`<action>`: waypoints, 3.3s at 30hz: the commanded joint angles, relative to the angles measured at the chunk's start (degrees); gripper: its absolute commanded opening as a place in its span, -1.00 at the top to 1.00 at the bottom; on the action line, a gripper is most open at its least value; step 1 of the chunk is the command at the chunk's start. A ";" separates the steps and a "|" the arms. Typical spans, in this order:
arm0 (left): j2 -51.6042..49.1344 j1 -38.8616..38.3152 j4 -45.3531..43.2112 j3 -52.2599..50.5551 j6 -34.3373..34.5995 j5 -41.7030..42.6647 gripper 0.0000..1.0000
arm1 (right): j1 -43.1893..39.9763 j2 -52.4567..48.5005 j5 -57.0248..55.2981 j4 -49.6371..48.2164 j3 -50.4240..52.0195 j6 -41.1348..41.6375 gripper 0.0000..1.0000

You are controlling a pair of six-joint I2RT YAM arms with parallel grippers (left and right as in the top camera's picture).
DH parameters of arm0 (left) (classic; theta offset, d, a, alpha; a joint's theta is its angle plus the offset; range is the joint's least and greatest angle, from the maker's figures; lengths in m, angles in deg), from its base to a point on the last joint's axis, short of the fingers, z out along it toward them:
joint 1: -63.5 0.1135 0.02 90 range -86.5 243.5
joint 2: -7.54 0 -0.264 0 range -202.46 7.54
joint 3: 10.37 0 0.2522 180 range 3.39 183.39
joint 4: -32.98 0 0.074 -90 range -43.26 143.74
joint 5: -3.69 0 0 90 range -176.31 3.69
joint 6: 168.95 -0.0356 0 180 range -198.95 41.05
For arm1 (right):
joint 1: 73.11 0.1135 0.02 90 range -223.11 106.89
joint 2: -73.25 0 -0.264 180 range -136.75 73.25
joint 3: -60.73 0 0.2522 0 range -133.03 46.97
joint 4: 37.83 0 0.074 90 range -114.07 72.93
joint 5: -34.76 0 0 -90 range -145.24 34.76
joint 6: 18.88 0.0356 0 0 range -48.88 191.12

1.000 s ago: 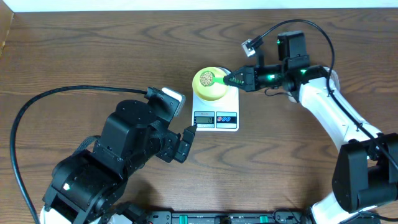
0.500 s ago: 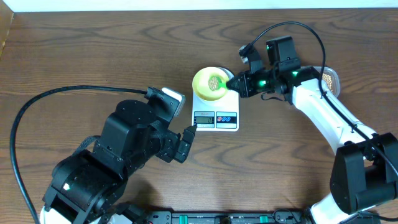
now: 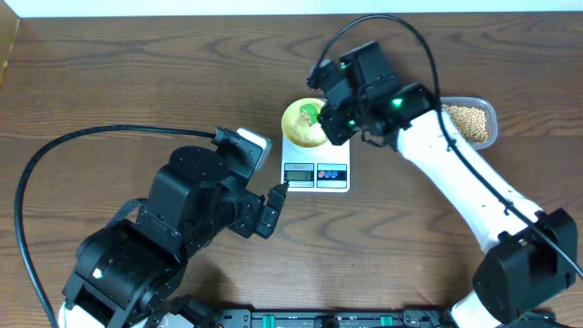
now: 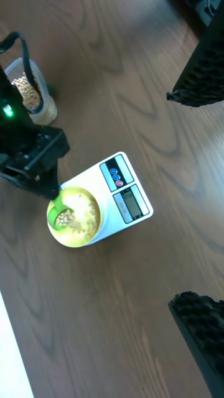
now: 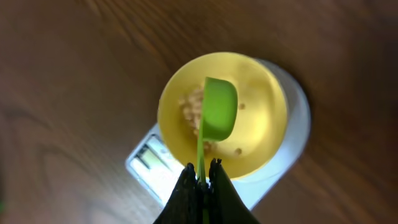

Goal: Scoop item into bowl and weigh 50g on scale
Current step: 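Tip the scoop to pour soybeans into the yellow bowl, then move the empty scoop back over the soybean tub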

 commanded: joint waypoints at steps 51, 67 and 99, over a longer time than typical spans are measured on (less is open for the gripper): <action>0.09 0.17 -0.04 0.63 0.04 0.00 -0.96 | -23.74 -0.48 -37.64 20.35 -5.49 19.43 0.98; 0.09 0.17 -0.04 0.63 0.04 0.00 -0.96 | -26.69 -0.48 -33.40 11.65 9.07 19.80 0.98; 0.09 0.17 -0.04 0.63 0.04 0.00 -0.96 | -49.46 -2.45 19.45 8.41 11.30 10.95 0.98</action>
